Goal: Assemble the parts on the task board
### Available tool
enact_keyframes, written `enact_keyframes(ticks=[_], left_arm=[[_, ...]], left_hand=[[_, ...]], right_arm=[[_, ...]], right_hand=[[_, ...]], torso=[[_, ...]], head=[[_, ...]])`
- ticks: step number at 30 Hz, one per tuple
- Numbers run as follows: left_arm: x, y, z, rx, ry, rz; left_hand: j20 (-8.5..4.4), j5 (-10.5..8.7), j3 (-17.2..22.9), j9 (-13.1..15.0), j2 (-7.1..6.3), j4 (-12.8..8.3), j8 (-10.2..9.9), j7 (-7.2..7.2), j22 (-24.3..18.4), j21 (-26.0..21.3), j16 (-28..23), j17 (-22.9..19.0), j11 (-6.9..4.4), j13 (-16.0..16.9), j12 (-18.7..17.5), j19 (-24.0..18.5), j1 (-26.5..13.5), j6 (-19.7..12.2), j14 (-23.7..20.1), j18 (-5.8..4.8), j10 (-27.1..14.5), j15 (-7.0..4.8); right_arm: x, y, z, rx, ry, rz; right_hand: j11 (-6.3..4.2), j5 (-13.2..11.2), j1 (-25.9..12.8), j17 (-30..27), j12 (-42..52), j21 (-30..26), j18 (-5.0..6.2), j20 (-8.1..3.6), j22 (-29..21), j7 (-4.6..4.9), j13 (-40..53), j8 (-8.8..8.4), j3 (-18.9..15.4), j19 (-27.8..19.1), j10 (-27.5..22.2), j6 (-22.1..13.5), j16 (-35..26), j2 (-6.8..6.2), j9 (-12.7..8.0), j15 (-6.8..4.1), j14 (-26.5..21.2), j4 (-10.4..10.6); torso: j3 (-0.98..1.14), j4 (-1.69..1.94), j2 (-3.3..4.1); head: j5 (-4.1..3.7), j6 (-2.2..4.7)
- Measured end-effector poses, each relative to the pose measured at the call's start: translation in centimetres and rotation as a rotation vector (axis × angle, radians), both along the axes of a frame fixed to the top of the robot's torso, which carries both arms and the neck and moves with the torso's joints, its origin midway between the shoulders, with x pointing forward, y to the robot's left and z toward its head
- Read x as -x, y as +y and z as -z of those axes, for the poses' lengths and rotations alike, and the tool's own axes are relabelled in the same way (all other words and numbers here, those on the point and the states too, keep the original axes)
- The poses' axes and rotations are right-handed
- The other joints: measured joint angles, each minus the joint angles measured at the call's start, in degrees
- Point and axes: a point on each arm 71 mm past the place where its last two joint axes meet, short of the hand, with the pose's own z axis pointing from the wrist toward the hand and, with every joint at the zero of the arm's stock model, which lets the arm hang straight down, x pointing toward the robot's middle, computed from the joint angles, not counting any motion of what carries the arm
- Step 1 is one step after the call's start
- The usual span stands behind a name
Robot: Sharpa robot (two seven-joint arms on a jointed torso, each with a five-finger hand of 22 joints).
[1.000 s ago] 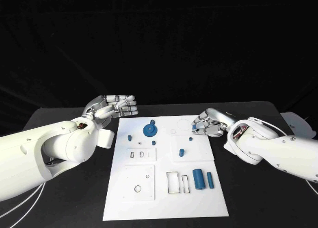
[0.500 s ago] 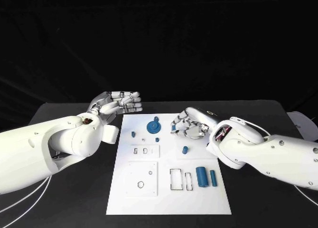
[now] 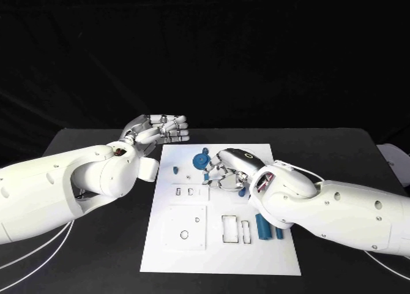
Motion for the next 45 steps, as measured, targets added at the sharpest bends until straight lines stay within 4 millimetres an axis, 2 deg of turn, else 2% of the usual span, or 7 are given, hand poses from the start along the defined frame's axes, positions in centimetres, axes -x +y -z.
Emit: enact_keyframes(ticks=[6,15,45], left_arm=[[0.0,-0.1,0.0,0.001,0.001,0.003],[0.0,-0.3,0.0,0.001,0.003,0.007],[0.0,-0.3,0.1,0.000,0.008,0.009]], left_hand=[[0.00,0.00,0.0,0.0,0.00,0.0,0.0,0.00,0.0,0.0,0.0,0.0,0.00,0.0,0.0,0.0,0.0,0.0,0.0,0.00,0.0,0.00],[0.00,0.00,0.0,0.0,0.00,0.0,0.0,0.00,0.0,0.0,0.0,0.0,0.00,0.0,0.0,0.0,0.0,0.0,0.0,0.00,0.0,0.00],[0.00,0.00,0.0,0.0,0.00,0.0,0.0,0.00,0.0,0.0,0.0,0.0,0.00,0.0,0.0,0.0,0.0,0.0,0.0,0.00,0.0,0.00]], right_arm=[[0.7,1.6,0.9,0.029,-0.004,-0.016],[1.0,2.7,2.0,0.068,-0.003,-0.009],[0.7,3.4,2.7,0.100,-0.012,0.004]], right_hand=[[-0.03,0.0,-0.2,0.0,0.1,0.0,0.00,0.00,0.0,0.00,0.0,0.00,-0.2,0.0,0.4,0.0,0.0,-0.19,0.8,0.00,0.0,0.2],[-0.19,0.0,-0.3,0.0,0.2,0.0,0.00,0.00,0.0,-0.09,0.0,-0.03,0.0,0.0,0.6,0.1,0.0,-0.34,0.8,0.01,0.0,0.3],[-0.18,-0.2,-0.6,0.0,-0.1,0.0,0.00,0.00,0.0,-0.32,1.4,0.13,-0.2,0.0,0.6,-0.1,0.0,-0.59,0.9,0.03,0.0,0.5]], torso=[[0.03,0.02,-0.01],[0.03,0.02,-0.01],[0.03,-0.01,0.00]], head=[[0.52,-0.24],[0.88,-0.48],[1.09,-0.52]])
